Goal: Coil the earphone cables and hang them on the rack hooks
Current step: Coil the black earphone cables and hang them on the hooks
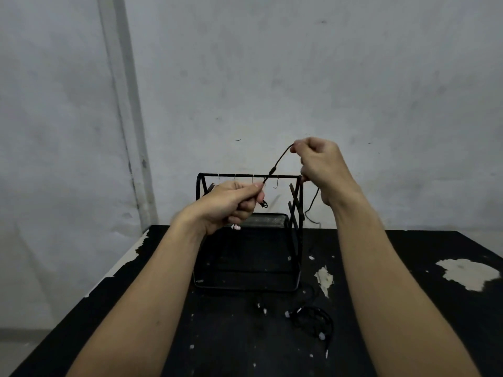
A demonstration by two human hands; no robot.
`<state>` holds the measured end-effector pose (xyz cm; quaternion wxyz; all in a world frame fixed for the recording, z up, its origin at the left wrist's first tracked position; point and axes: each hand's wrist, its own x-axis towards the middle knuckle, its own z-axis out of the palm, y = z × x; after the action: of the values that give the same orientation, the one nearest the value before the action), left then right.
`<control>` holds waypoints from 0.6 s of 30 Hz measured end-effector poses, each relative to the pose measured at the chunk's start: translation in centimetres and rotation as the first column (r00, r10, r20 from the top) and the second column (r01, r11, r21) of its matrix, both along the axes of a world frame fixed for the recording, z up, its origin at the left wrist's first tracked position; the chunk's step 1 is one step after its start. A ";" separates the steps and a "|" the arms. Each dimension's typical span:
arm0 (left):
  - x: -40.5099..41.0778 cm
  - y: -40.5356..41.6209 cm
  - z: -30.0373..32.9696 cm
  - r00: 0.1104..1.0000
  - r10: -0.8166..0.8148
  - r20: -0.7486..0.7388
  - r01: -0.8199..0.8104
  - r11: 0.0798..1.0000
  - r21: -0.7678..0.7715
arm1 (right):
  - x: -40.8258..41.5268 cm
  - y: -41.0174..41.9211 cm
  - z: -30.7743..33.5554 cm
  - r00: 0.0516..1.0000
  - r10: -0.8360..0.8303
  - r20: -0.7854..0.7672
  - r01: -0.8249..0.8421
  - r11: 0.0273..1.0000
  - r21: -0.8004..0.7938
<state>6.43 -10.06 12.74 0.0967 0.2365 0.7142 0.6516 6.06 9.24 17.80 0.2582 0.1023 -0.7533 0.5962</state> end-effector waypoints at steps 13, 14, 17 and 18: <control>-0.4 0.7 1.2 0.998 0.031 -0.055 -0.021 0.985 0.172 | 0.1 -0.7 -1.0 0.920 0.381 0.097 -0.389 0.851 0.353; -0.5 0.5 1.0 0.999 0.019 -0.048 -0.010 0.986 0.168 | 0.0 -0.8 -1.0 0.937 0.342 0.068 -0.345 0.878 0.331; -0.4 -0.1 0.3 1.000 -0.018 -0.015 0.020 0.989 0.148 | -0.5 -1.0 -0.7 0.972 0.236 0.002 -0.234 0.962 0.137; -0.3 -0.3 0.2 1.000 -0.027 -0.010 0.029 0.989 0.148 | -0.7 -1.0 -0.6 0.980 0.201 -0.006 -0.199 0.975 0.098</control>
<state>6.10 -10.37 12.96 0.0850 0.2557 0.6607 0.7006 5.40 8.23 17.22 0.1976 0.1947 -0.7650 0.5812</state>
